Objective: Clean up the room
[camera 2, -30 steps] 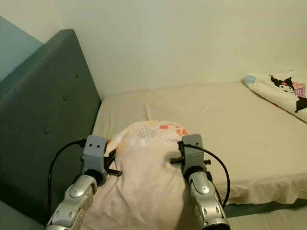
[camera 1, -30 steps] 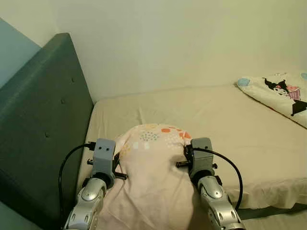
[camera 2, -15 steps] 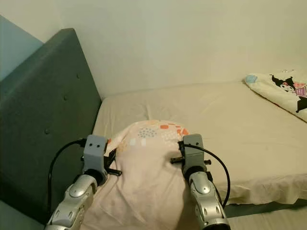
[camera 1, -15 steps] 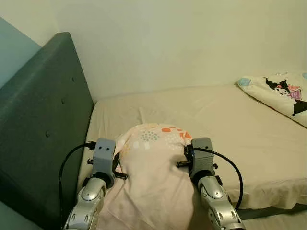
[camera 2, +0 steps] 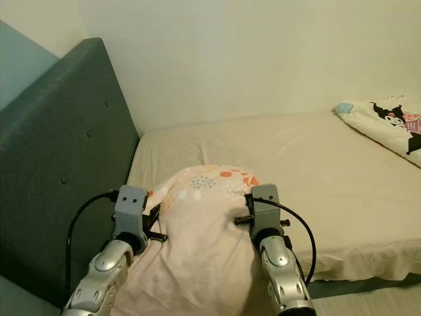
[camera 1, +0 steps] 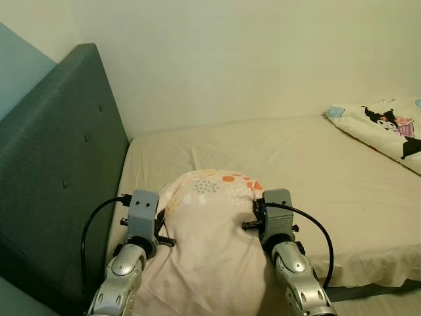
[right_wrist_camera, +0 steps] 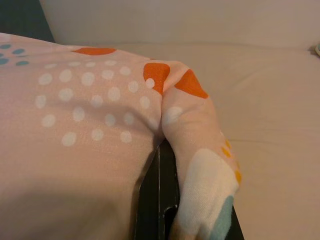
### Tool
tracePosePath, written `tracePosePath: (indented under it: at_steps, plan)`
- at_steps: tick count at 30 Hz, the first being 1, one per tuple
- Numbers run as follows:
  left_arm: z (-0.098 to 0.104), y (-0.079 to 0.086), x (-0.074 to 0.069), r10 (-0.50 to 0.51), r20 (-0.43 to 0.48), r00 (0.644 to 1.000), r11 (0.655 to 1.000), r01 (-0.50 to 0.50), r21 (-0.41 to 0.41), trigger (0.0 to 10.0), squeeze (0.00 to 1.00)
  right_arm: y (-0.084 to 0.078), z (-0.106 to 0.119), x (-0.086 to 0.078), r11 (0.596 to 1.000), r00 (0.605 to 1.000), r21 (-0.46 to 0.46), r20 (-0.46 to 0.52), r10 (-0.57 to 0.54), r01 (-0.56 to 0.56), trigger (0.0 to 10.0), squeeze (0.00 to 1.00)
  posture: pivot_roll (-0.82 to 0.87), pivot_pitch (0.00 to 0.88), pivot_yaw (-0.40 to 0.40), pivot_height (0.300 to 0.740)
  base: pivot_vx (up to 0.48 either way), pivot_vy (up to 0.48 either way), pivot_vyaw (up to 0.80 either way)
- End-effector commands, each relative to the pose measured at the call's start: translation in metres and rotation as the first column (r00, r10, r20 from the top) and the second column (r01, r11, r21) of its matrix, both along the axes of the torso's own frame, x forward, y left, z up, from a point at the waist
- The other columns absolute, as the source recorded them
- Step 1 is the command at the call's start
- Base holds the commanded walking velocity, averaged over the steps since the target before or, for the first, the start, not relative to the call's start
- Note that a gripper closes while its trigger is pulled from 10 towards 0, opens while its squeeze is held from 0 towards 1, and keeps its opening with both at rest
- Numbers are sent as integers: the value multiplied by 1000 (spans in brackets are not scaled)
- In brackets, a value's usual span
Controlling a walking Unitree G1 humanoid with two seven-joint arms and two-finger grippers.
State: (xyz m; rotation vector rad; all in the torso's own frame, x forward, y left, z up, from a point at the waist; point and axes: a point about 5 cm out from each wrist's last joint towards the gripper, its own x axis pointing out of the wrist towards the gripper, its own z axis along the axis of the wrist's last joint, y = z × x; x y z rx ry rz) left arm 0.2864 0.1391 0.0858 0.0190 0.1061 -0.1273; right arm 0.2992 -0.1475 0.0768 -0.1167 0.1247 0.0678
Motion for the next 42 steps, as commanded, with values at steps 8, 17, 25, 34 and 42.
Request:
tracePosePath:
  at_steps: [8, 17, 25, 34, 42]
  plan:
    - [11, 4, 1, 5, 55, 998, 1000, -4, -5, 10000, 0, -3, 10, 2, 999, 998, 22, 51, -28, 27, 10000, 0, -84, 67, 45, 740, -137, 0, 0]
    - [11, 3, 1, -1, 53, 999, 1000, 1, -10, 10000, 0, -3, 10, 2, 999, 998, 22, 49, -28, 27, 10000, 0, -84, 69, 44, 740, -334, 0, 0]
    - [11, 4, 0, -3, 53, 999, 1000, 4, -5, 10000, 0, -2, 9, 1, 999, 998, 24, 47, -29, 28, 10000, 0, -82, 69, 49, 740, -197, 0, 0]
    - [11, 4, 0, -21, 45, 999, 1000, 20, 17, 10000, 0, -1, 7, -1, 999, 998, 35, 43, -37, 35, 10000, 0, -76, 64, 63, 740, 0, 0, 0]
    - [12, 1, 3, -55, 41, 998, 998, 54, 20, 10000, 0, -1, 5, -2, 998, 998, 48, 39, -50, 48, 10000, 0, -78, 59, 73, 740, 0, 0, 0]
